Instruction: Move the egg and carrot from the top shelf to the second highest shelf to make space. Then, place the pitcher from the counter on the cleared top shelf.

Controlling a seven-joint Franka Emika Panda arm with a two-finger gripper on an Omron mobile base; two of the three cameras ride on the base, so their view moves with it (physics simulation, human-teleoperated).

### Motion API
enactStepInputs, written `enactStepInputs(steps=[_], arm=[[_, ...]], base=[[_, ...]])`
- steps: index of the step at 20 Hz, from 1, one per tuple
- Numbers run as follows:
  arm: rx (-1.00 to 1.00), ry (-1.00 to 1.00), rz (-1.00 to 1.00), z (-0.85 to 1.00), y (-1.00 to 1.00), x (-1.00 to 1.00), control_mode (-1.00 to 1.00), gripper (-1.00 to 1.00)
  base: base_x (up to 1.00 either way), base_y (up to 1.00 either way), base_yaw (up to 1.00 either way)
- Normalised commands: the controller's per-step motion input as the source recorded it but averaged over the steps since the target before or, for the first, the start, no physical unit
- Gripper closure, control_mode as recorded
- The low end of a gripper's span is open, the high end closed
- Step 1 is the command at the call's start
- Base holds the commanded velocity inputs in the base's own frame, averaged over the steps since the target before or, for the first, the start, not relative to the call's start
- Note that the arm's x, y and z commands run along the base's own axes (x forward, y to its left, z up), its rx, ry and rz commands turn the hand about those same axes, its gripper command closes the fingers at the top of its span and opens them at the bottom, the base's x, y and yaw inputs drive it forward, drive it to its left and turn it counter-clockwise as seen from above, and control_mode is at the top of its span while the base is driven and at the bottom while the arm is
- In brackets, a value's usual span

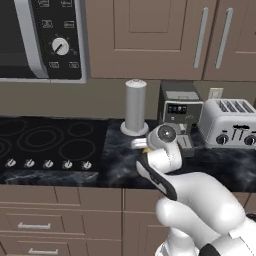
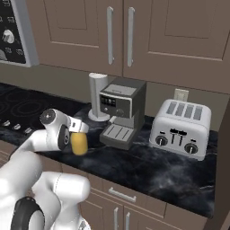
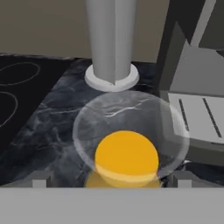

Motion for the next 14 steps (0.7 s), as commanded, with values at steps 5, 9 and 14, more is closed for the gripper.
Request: enactStepInputs(steps=[5, 9, 14], arm=[[0.00, 0.00, 0.00, -0.41, 0.00, 0.21, -1.00, -1.00], [0.00, 0.00, 0.00, -0.36, -0.01, 0.25, -1.00, -1.00], [0.00, 0.00, 0.00, -0.23, -0.06, 0.26, -1.00, -1.00]], base=[[0.00, 0.00, 0.00], [0.00, 0.00, 0.00], [0.00, 0.00, 0.00]])
